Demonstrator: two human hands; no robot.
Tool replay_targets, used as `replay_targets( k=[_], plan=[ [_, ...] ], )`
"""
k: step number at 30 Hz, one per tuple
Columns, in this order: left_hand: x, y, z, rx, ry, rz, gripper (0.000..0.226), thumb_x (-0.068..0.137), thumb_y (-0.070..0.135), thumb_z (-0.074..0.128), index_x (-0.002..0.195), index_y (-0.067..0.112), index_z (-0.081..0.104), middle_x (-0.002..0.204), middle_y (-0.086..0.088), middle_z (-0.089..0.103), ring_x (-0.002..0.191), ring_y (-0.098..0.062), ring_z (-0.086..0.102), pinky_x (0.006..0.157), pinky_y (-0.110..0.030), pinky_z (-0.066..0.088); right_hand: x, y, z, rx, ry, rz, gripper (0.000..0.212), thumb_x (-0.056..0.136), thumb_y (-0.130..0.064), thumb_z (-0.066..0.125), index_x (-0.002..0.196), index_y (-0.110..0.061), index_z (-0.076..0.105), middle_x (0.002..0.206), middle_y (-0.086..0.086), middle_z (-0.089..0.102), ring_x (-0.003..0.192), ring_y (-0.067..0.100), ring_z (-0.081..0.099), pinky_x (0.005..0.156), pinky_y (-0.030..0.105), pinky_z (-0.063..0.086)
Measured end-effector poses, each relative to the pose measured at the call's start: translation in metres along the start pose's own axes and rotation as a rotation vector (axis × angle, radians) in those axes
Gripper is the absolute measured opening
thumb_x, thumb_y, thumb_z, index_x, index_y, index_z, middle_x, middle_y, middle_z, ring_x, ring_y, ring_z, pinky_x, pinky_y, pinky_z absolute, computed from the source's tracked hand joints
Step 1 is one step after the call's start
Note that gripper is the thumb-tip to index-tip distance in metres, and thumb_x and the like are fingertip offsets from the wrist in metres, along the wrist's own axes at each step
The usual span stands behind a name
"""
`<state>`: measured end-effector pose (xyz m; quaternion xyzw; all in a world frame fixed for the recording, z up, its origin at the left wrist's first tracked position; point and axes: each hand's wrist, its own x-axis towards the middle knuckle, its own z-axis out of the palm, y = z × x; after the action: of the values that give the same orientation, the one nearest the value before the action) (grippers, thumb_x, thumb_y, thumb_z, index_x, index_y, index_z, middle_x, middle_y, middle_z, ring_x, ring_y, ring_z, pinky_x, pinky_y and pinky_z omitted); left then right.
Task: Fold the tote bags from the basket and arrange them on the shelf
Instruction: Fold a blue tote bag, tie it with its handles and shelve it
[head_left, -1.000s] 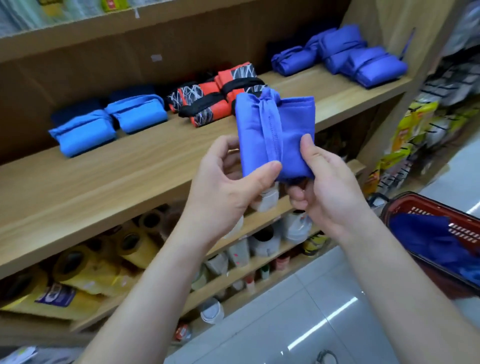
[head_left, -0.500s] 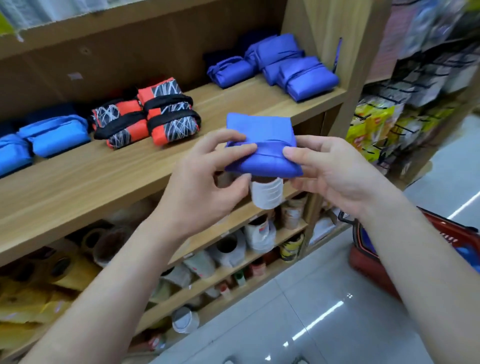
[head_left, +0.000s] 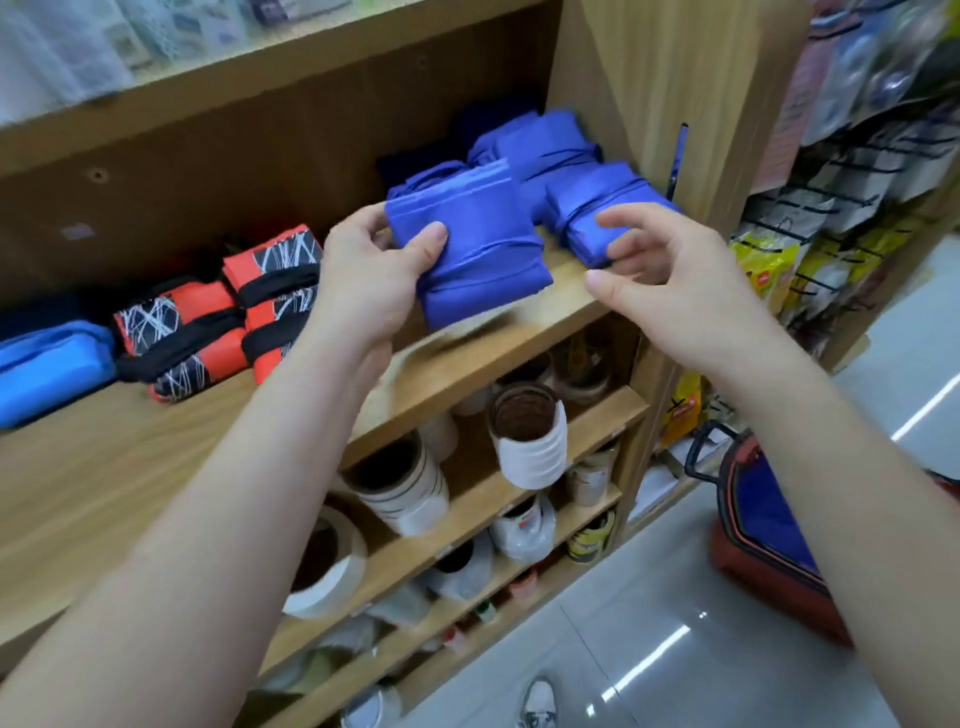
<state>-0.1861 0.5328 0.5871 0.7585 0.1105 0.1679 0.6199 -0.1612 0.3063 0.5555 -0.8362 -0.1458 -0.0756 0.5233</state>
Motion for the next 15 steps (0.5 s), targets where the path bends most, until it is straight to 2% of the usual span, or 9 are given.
replay_targets(
  k=[3,5,6,8,9,13,15],
  plan=[
    [0.053,-0.003,0.009,0.084,0.091,-0.085,0.04,0.082,0.016,0.072,0.12,0.012,0.061,0.112,-0.006,0.069,0.101,-0.023,0.068,0.091,-0.044,0.055,0.025,0.007,-0.006,-0.336,0.118,-0.058,0.05,0.087,-0.029,0.068,0.134,-0.027,0.053,0.127,0.009,0.053,0.119,0.021,0.051,0.103,0.034,0.037],
    [0.08,-0.009,0.017,0.142,0.119,-0.139,0.051,0.078,0.018,0.073,0.126,0.007,0.057,0.116,-0.009,0.065,0.104,-0.026,0.065,0.095,-0.044,0.053,0.037,0.012,-0.004,-0.468,0.08,-0.029,0.057,0.089,-0.035,0.065,0.141,-0.027,0.046,0.137,0.011,0.047,0.13,0.031,0.04,0.109,0.037,0.03],
    [0.091,-0.013,0.02,0.162,0.117,-0.149,0.052,0.074,0.021,0.075,0.122,0.006,0.06,0.114,-0.01,0.066,0.102,-0.027,0.065,0.094,-0.044,0.053,0.042,0.016,-0.002,-0.51,0.06,-0.004,0.059,0.089,-0.038,0.064,0.144,-0.028,0.043,0.141,0.01,0.044,0.132,0.032,0.036,0.11,0.037,0.028],
    [0.104,-0.015,0.026,0.192,0.125,-0.155,0.042,0.071,0.025,0.077,0.108,0.009,0.065,0.106,-0.009,0.069,0.096,-0.028,0.067,0.091,-0.044,0.055,0.048,0.023,0.002,-0.548,0.063,0.005,0.06,0.089,-0.042,0.063,0.145,-0.028,0.044,0.142,0.008,0.042,0.133,0.031,0.033,0.111,0.037,0.027],
    [0.107,-0.014,0.028,0.214,0.137,-0.154,0.039,0.074,0.024,0.077,0.108,0.01,0.065,0.106,-0.008,0.069,0.097,-0.028,0.066,0.091,-0.044,0.054,0.05,0.027,0.004,-0.551,0.084,-0.008,0.058,0.089,-0.043,0.064,0.143,-0.028,0.047,0.14,0.007,0.043,0.133,0.03,0.034,0.11,0.038,0.029],
    [0.113,-0.013,0.029,0.358,0.146,-0.189,0.043,0.087,0.029,0.071,0.123,0.013,0.056,0.114,-0.002,0.061,0.104,-0.023,0.059,0.096,-0.036,0.049,0.05,0.038,0.009,-0.532,0.147,-0.079,0.051,0.087,-0.045,0.067,0.133,-0.027,0.058,0.135,0.006,0.045,0.129,0.028,0.038,0.106,0.039,0.035],
    [0.111,-0.013,0.026,0.357,0.085,-0.209,0.047,0.085,0.03,0.071,0.125,0.018,0.05,0.117,0.001,0.056,0.105,-0.022,0.057,0.094,-0.038,0.05,0.05,0.042,0.01,-0.519,0.151,-0.1,0.05,0.086,-0.045,0.067,0.132,-0.027,0.059,0.134,0.006,0.044,0.128,0.028,0.039,0.104,0.04,0.037]
  ],
)
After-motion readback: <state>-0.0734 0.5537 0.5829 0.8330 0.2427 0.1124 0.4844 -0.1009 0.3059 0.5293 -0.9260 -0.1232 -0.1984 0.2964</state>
